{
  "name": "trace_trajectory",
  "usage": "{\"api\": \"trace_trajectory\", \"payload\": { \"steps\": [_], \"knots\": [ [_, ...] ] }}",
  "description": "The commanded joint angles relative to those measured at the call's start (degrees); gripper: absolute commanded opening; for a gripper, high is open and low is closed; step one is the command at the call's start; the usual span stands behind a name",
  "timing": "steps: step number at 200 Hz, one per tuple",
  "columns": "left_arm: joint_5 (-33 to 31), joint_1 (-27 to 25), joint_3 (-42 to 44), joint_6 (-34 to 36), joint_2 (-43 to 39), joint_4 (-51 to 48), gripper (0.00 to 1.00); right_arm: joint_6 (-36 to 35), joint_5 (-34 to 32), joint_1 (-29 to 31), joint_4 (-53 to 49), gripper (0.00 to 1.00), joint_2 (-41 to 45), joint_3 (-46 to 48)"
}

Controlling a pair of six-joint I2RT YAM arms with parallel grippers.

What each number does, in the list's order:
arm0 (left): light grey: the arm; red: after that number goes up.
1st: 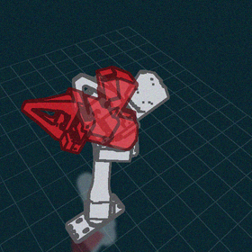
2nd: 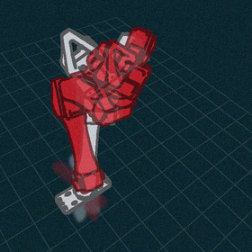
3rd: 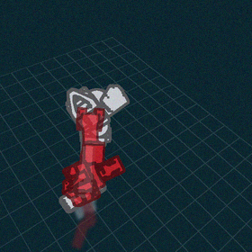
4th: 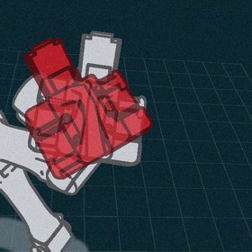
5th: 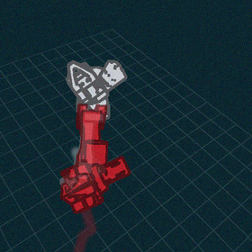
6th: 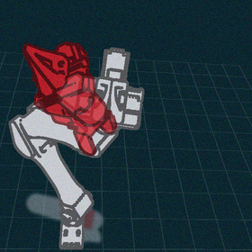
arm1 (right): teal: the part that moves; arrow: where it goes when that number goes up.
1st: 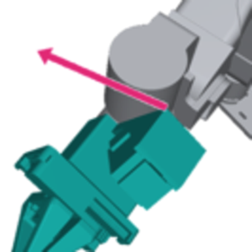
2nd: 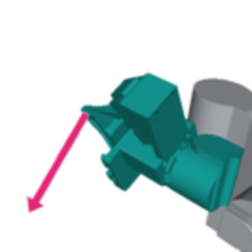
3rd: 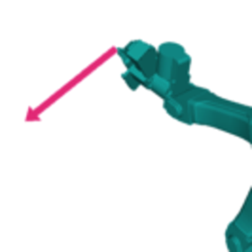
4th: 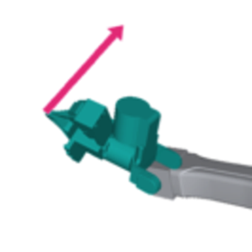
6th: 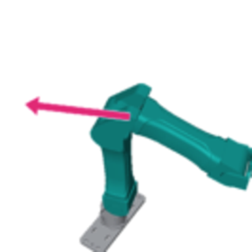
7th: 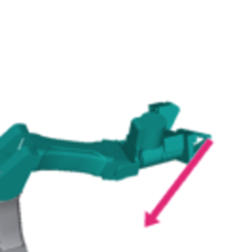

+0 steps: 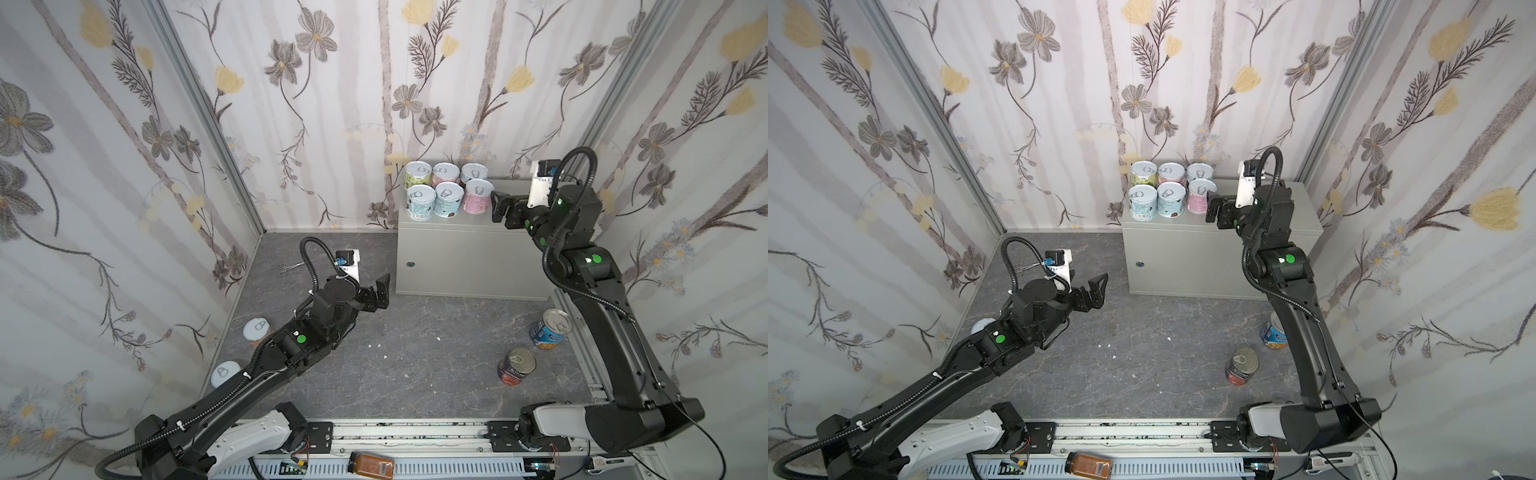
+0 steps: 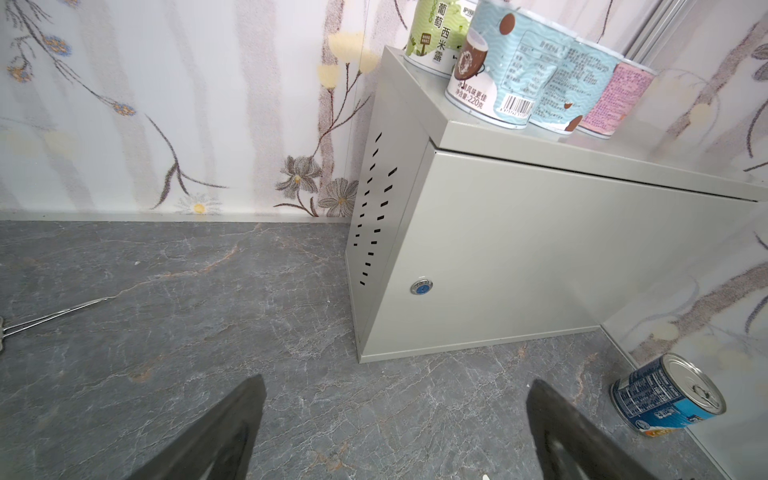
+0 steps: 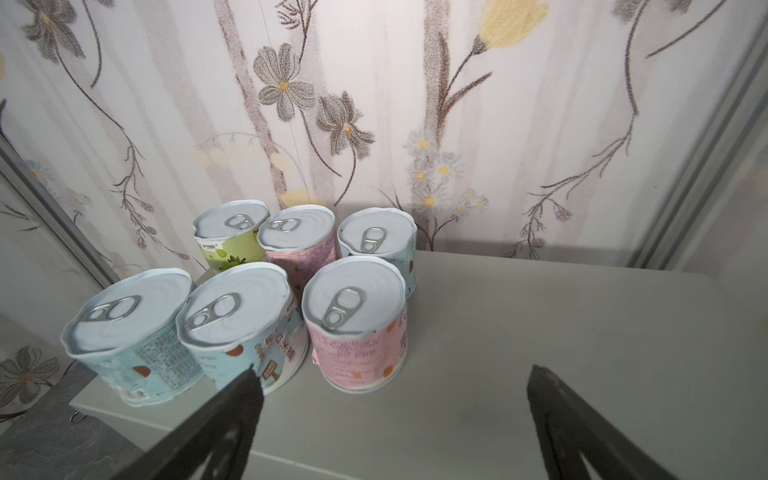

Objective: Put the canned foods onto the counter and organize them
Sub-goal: 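Open the right gripper and withdraw it down toward the floor cans, then lower the right gripper onto the dark blue can by the wall and close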

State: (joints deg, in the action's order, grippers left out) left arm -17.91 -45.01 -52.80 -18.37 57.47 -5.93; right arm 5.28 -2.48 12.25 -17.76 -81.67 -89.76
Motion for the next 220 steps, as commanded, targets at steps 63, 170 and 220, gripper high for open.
{"api": "trace_trajectory", "payload": {
  "steps": [63, 170, 220],
  "knots": [
    [-0.75, -5.16, 2.97, -3.17, 0.84, 0.39, 1.0, 13.43, -16.01, -0.13, -6.83, 1.0, 23.43, 23.18],
    [-2.83, -10.49, 13.07, -8.15, -3.63, 3.17, 1.0, 29.92, -24.02, -0.83, -11.56, 1.0, 33.91, 46.12],
    [-2.47, -10.54, 17.03, -7.74, -3.86, 5.29, 1.0, 37.66, -23.78, -0.65, -12.94, 1.0, 41.22, 58.19]
  ]
}}
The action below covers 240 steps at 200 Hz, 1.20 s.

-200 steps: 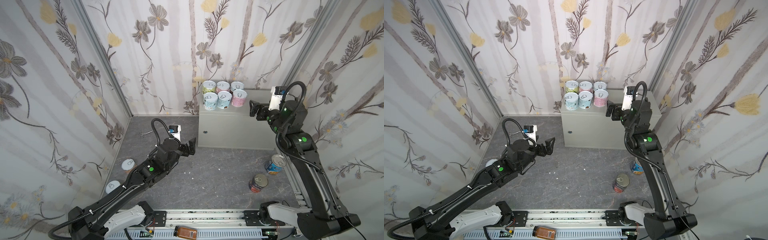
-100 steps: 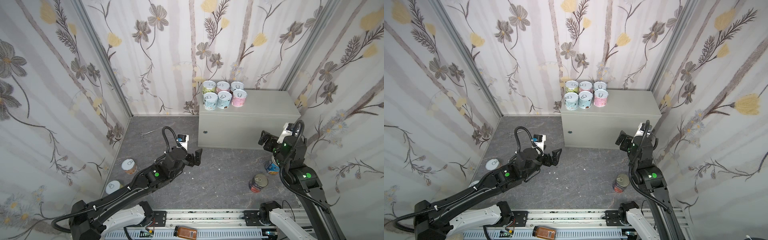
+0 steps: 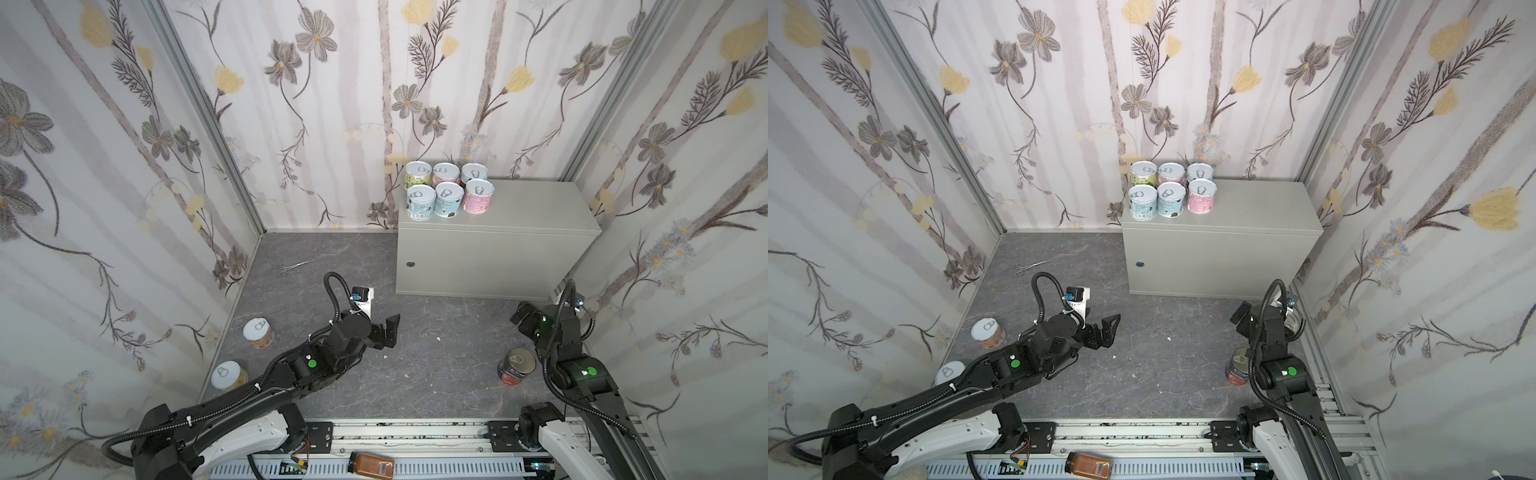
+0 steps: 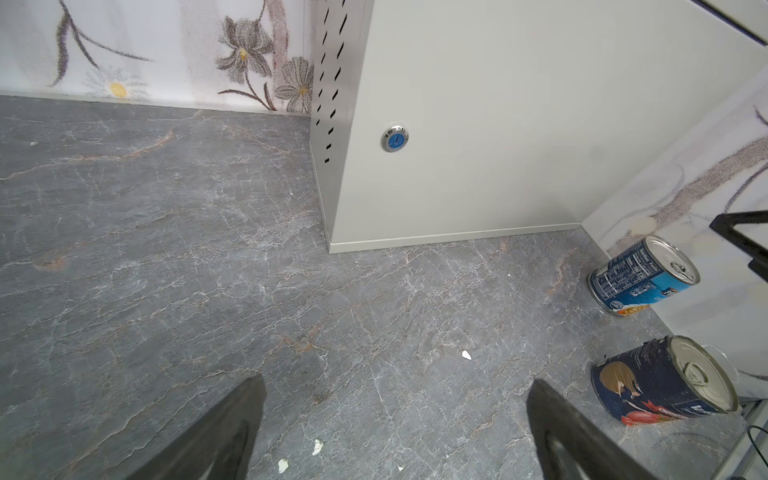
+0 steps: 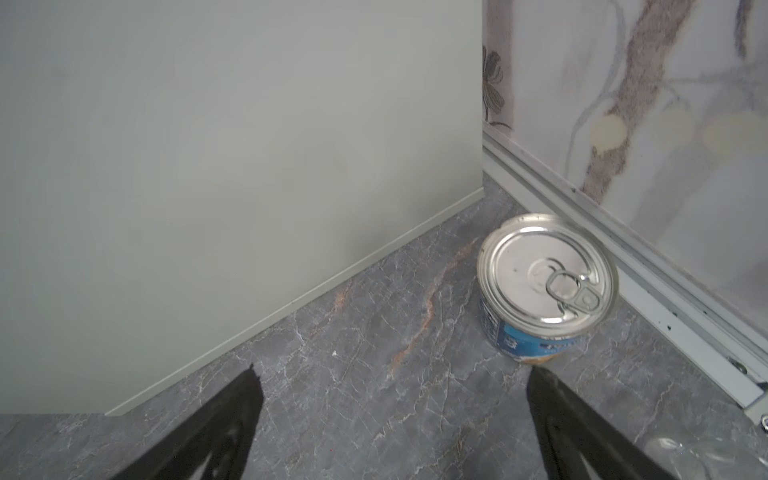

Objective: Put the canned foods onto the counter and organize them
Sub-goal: 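Lower the right gripper onto the dark blue can by the wall and close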

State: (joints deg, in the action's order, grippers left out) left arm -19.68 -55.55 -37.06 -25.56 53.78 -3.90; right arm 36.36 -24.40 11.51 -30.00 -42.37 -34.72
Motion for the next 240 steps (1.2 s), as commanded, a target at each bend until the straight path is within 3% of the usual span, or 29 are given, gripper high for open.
{"api": "trace_trajectory", "payload": {
  "steps": [1, 81, 134, 191, 240],
  "knots": [
    [-0.66, -0.05, 1.33, -0.55, -0.12, 3.31, 1.0, 6.82, -1.91, 0.09, -0.78, 1.0, 2.06, 3.38],
    [0.81, -0.07, 4.0, -0.06, 1.68, 7.02, 1.0, 25.72, -14.35, 10.56, -11.86, 1.0, 0.43, 6.6],
    [0.88, 0.07, 4.66, 0.42, 1.97, 7.77, 1.0, 32.31, -14.78, 15.36, -12.28, 1.0, -1.63, 9.11],
    [0.86, 0.03, 5.03, 0.51, 1.73, 8.08, 1.0, 36.4, -16.61, 21.7, -9.9, 1.0, -8.07, 10.72],
    [0.46, 0.08, 5.73, 0.38, 0.98, 8.17, 1.0, 36.52, -16.73, 22.85, -6.66, 0.94, -11.26, 12.14]
  ]
}}
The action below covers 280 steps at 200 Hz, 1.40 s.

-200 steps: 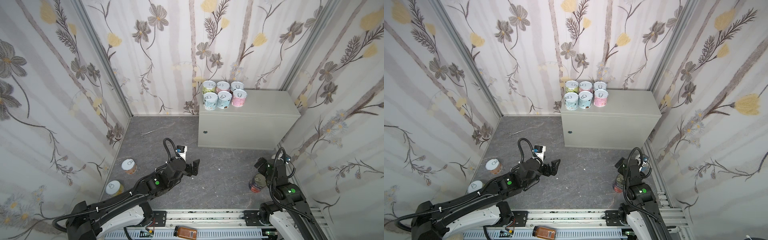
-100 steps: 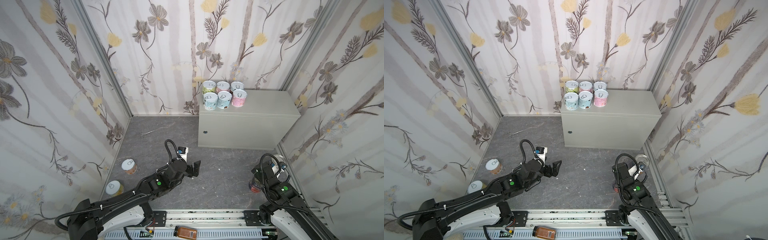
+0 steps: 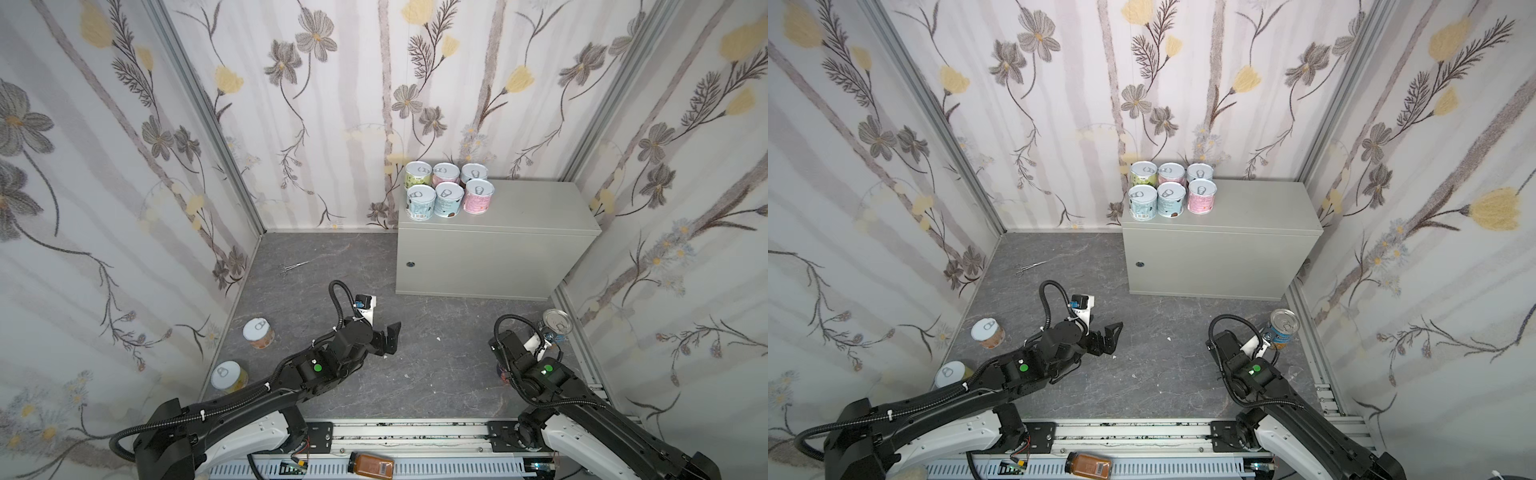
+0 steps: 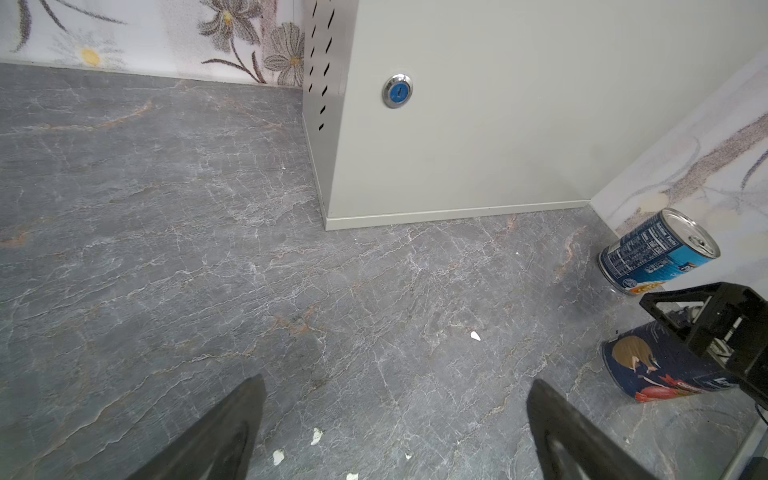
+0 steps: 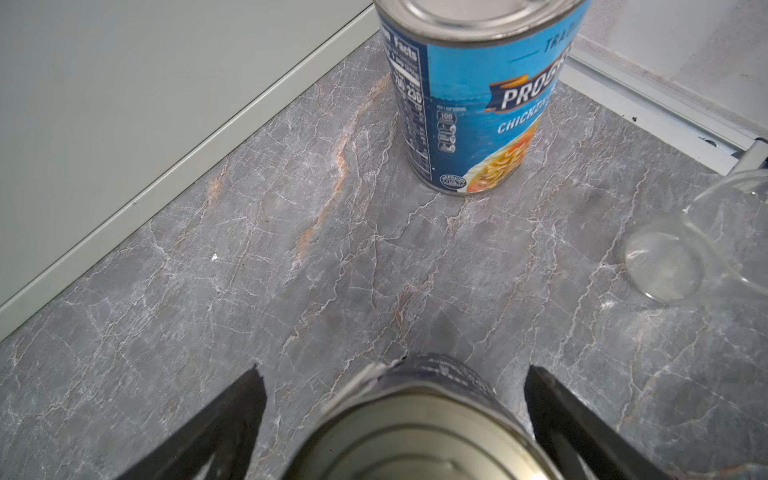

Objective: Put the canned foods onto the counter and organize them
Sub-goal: 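Lower the right gripper onto the dark blue can by the wall and close, then lift the dark blue can with the right gripper and swing it toward the robot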

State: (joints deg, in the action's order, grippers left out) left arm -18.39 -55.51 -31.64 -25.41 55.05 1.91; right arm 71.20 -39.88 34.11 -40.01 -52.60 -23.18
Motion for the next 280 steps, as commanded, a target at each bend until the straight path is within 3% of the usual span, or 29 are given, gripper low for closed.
{"api": "trace_trajectory", "payload": {
  "steps": [1, 96, 150, 190, 220, 250, 280],
  "knots": [
    [-0.8, 0.0, 0.33, 0.21, -0.29, 2.33, 1.0, 1.67, -1.25, 0.3, 3.35, 0.93, -1.07, 0.59],
    [-0.73, 0.49, 0.02, 1.05, 0.1, 2.39, 1.0, -1.96, -2.23, 1.44, 6.57, 0.83, -5.15, 0.59],
    [-0.61, 0.57, 0.08, 1.24, -0.68, 2.23, 1.0, -7.15, -0.05, 2.38, 11.04, 0.71, -4.35, 0.81],
    [-0.94, 0.59, 0.61, 1.33, -1.91, 2.04, 1.0, -15.47, 2.39, 3.62, 16.74, 0.63, -5.46, -0.4],
    [-1.4, 1.51, 1.43, 1.13, -3.27, 1.52, 1.0, -23.35, 4.1, 6.75, 22.46, 0.64, -7.4, -1.23],
    [2.25, 5.43, 2.63, -0.55, -6.33, 1.19, 1.0, -31.26, 7.36, 9.87, 31.42, 0.63, -9.23, -1.18],
    [4.15, 8.57, 2.97, -1.27, -8.66, 0.14, 1.0, -40.9, 9.71, 14.65, 39.19, 0.67, -15.65, -4.21]
  ]
}}
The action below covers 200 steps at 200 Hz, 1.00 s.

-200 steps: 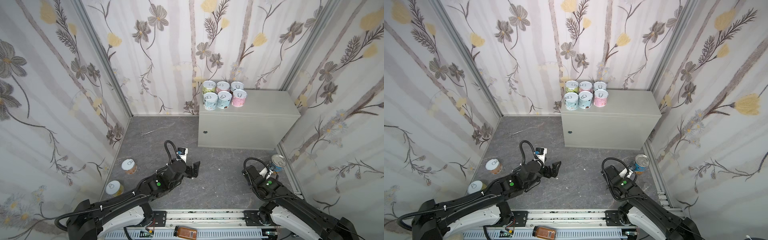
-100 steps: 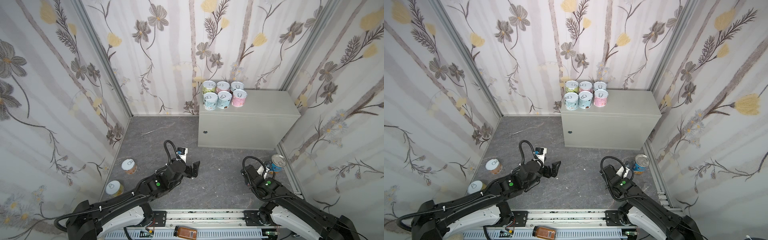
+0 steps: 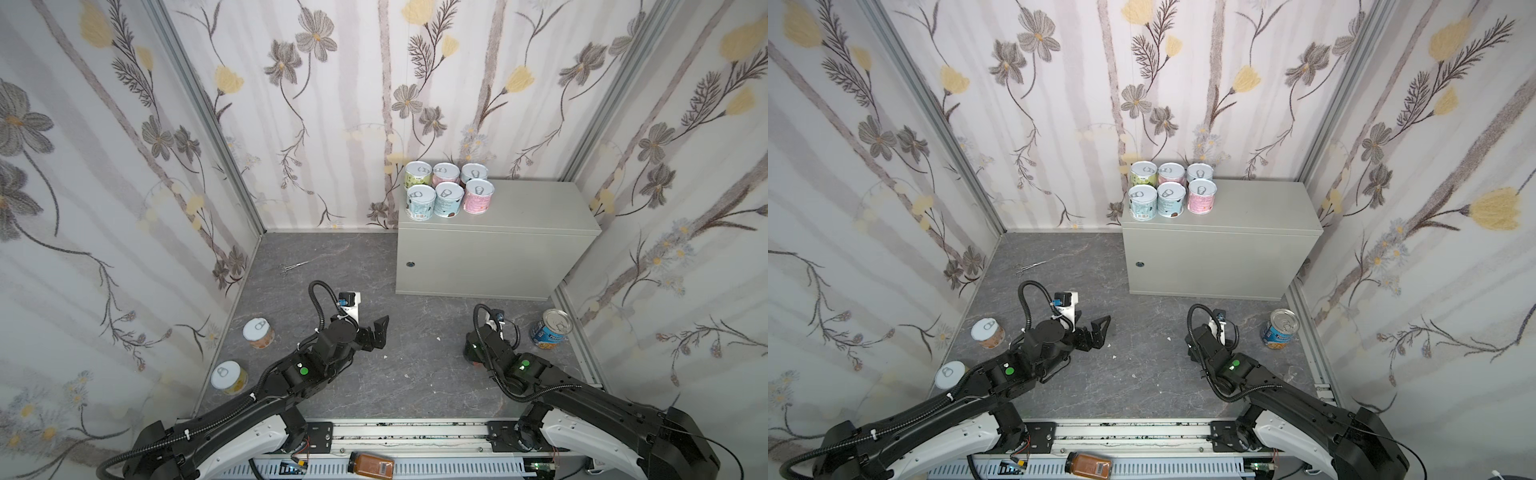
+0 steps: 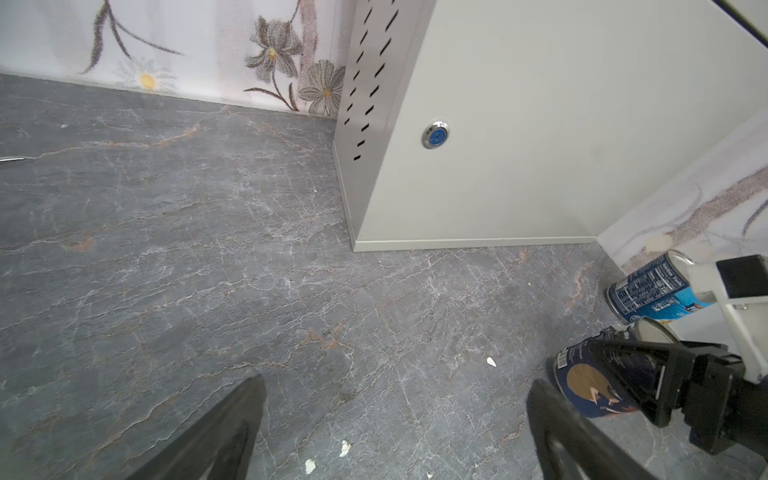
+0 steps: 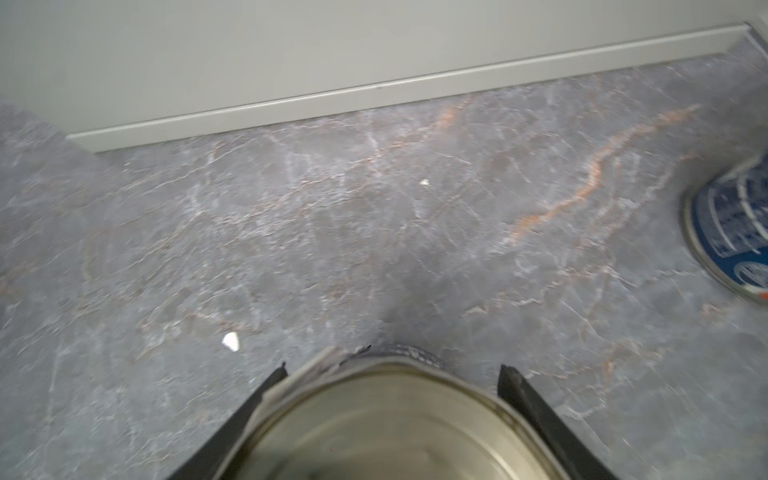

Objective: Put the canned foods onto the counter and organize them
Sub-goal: 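Lift the dark blue can with the right gripper and swing it toward the robot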

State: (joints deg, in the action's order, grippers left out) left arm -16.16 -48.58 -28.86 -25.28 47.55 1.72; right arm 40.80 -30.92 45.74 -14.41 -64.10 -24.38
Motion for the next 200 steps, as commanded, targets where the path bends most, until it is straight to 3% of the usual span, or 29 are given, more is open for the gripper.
{"api": "trace_trajectory", "payload": {
  "steps": [1, 31, 55, 126, 182, 200],
  "knots": [
    [1.96, 1.69, 0.2, -1.42, -1.2, 0.25, 1.0, -10.66, 0.76, 3.16, 13.7, 0.67, -4.31, -3.2],
    [2.7, 3.22, 0.09, -2.09, -1.15, -0.57, 1.0, -18.54, 1.39, 7.2, 15.44, 0.68, -15.8, -10.36],
    [2.8, 3.69, -0.09, -2.64, -0.57, -0.71, 1.0, -20.71, 4.64, 8.87, 19.81, 0.66, -21.6, -12.98],
    [1.75, 3.91, -1.61, -1.96, 1.79, -1.35, 1.0, -22.78, 12.56, 9.9, 31.42, 0.66, -29.03, -14.97],
    [1.13, 4.02, -3.26, -1.18, 3.16, -1.36, 1.0, -23.04, 15.4, 10.15, 36.6, 0.72, -32.62, -13.71],
    [1.05, 4.1, -3.52, -1.13, 3.23, -1.45, 1.0, -23.14, 15.86, 10.23, 36.67, 0.8, -33.54, -14.08]
  ]
}}
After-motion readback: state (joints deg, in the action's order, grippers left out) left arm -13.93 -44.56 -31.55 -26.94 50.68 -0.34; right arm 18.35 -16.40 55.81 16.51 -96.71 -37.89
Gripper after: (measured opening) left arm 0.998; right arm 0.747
